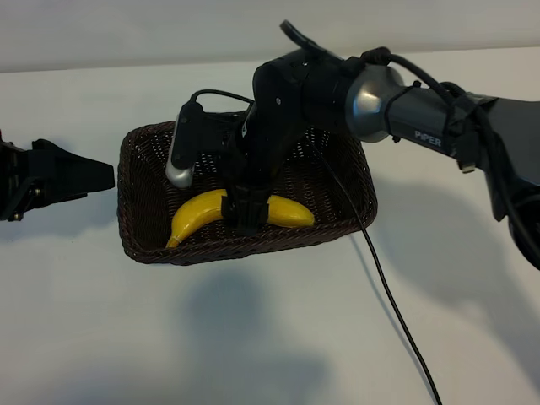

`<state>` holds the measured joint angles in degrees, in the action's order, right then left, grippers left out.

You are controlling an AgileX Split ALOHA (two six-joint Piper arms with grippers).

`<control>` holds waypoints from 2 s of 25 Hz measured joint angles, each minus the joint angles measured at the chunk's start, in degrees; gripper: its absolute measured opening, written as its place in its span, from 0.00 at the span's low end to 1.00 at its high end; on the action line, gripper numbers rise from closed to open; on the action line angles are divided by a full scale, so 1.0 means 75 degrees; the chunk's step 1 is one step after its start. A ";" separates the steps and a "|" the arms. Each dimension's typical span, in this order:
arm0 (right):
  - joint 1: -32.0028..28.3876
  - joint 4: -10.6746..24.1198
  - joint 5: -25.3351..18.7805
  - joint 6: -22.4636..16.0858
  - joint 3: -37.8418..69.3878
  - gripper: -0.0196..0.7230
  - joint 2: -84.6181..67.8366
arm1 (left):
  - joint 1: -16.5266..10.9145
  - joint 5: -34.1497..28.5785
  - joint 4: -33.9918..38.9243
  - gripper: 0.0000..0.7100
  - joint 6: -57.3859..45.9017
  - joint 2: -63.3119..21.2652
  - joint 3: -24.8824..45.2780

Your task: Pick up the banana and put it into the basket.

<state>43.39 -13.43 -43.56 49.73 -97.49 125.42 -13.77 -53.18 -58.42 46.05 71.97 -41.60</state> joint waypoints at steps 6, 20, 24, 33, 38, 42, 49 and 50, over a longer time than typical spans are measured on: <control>0.0000 0.0669 -0.0016 -0.0827 0.0000 0.94 -0.0357 | 0.0000 0.0000 0.0000 0.81 0.0007 0.0000 0.0000; 0.0000 0.1335 -0.1019 -0.1701 -0.0741 0.89 -0.0497 | 0.0000 0.0000 0.0000 0.81 0.0006 0.0000 0.0000; 0.0000 0.1582 -0.1623 -0.2006 -0.1403 0.87 -0.0521 | 0.0000 0.0000 0.0000 0.81 0.0006 0.0000 0.0000; -0.0190 0.2379 -0.2428 -0.3010 -0.1835 0.85 -0.0521 | 0.0000 0.0000 0.0000 0.81 0.0030 0.0000 0.0000; -0.0756 0.2482 -0.2608 -0.3618 -0.1835 0.84 -0.0521 | 0.0000 0.0000 0.0000 0.81 0.0030 0.0000 0.0000; -0.1439 0.2575 -0.2864 -0.4244 -0.1835 0.84 -0.0521 | 0.0000 0.0007 0.0000 0.81 0.0030 0.0000 0.0000; -0.2286 0.2622 -0.3230 -0.4626 -0.1835 0.84 -0.0732 | 0.0000 0.0062 0.0000 0.81 0.0037 0.0000 0.0000; -0.2355 0.2622 -0.3230 -0.4637 -0.1835 0.84 -0.0813 | 0.0000 0.0080 0.0000 0.81 0.0037 0.0000 0.0000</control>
<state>25.73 6.24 -67.79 14.96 -111.24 119.32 -13.77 -52.58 -58.42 46.33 71.97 -41.60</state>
